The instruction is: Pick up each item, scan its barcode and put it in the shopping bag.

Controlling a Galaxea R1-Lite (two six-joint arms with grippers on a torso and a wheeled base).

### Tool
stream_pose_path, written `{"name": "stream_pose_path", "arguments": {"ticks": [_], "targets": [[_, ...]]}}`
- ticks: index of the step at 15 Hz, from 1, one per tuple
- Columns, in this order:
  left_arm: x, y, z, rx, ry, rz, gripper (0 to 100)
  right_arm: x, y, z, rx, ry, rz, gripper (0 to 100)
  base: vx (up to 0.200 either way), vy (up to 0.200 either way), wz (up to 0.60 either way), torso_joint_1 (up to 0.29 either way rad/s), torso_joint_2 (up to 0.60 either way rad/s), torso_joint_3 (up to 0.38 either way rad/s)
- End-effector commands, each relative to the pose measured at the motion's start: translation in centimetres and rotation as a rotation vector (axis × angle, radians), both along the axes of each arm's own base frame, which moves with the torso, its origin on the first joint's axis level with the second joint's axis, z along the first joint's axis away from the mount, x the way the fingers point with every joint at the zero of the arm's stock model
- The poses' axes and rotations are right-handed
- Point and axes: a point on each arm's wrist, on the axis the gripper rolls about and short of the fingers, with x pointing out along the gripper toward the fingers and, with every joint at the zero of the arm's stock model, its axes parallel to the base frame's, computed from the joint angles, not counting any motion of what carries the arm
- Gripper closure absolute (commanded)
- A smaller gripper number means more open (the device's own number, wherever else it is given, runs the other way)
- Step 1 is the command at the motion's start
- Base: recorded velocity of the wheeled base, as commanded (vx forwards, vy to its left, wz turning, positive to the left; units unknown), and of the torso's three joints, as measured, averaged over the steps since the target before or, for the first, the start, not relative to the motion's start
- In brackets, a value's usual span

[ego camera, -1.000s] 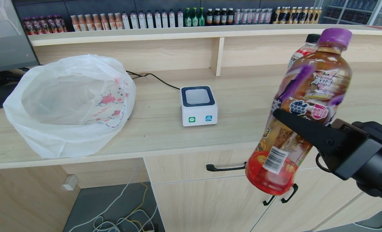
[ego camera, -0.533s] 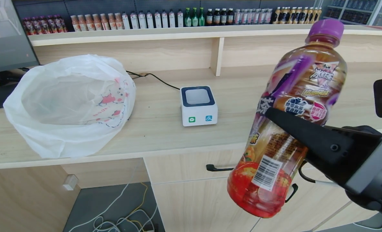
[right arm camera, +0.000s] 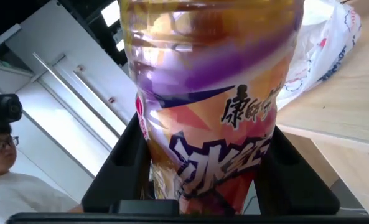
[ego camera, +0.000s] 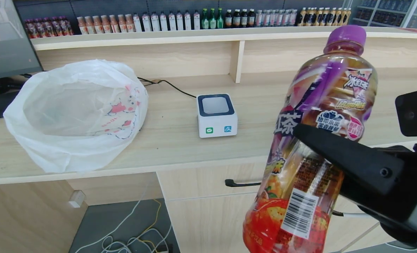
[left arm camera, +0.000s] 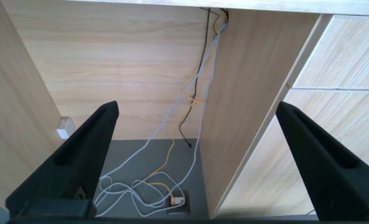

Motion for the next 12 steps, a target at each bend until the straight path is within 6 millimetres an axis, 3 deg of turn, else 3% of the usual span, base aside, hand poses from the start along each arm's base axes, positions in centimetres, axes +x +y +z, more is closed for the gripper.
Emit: {"name": "stream_pose_path", "arguments": {"ticks": [1,7,12], "targets": [[0.0,0.0,0.0,0.0,-0.001,0.0,0,0.0,0.1,0.2,0.009,0.003,0.006,100,0.0,0.0,0.0,0.0,0.0,0.0],[0.0,0.0,0.0,0.0,-0.001,0.0,0,-0.6,0.9,0.8,0.028,-0.001,0.082,100,0.0,0.0,0.0,0.0,0.0,0.0],[0.0,0.0,0.0,0.0,-0.001,0.0,0,0.9,2.7,1.7,0.051,-0.018,0.08,100,0.0,0.0,0.0,0.0,0.0,0.0]]}}
